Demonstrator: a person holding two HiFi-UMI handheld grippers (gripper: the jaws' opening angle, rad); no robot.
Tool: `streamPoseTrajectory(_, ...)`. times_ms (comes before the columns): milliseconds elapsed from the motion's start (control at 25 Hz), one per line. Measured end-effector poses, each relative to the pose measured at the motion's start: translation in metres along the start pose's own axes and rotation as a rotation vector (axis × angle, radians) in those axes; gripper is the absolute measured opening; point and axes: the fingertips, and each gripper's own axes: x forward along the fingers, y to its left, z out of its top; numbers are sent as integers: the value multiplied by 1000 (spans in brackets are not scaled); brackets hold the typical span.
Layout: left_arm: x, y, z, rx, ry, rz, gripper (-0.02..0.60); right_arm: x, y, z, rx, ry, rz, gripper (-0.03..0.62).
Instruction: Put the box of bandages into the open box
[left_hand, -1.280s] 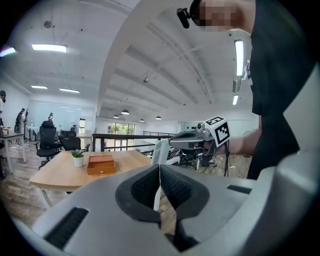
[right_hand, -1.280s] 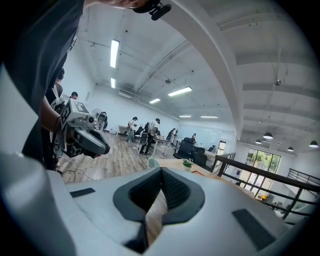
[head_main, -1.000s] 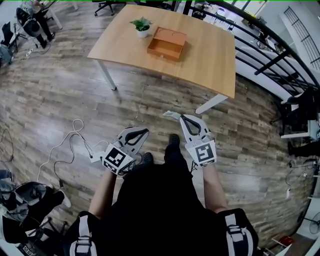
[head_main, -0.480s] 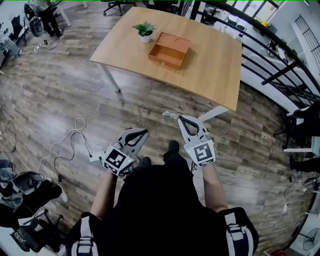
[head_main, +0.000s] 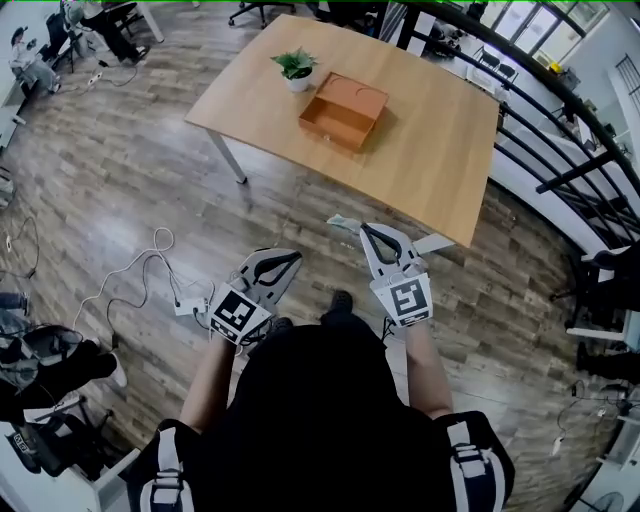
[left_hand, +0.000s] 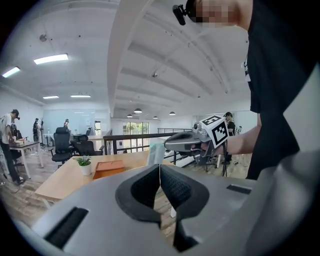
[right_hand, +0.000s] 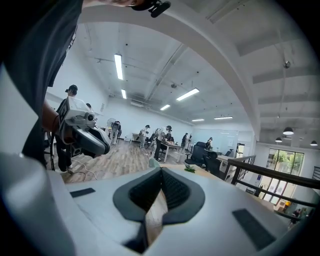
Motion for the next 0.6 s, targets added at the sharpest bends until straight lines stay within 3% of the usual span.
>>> streamPoseTrajectory(360,32,21,7,-48,-3,111,26,19,-42,-11,18,-5,80,25)
streamPoseTrajectory(600,55,24,13,-56,-6,146,26,19,-63,-16,8,-10,111,25)
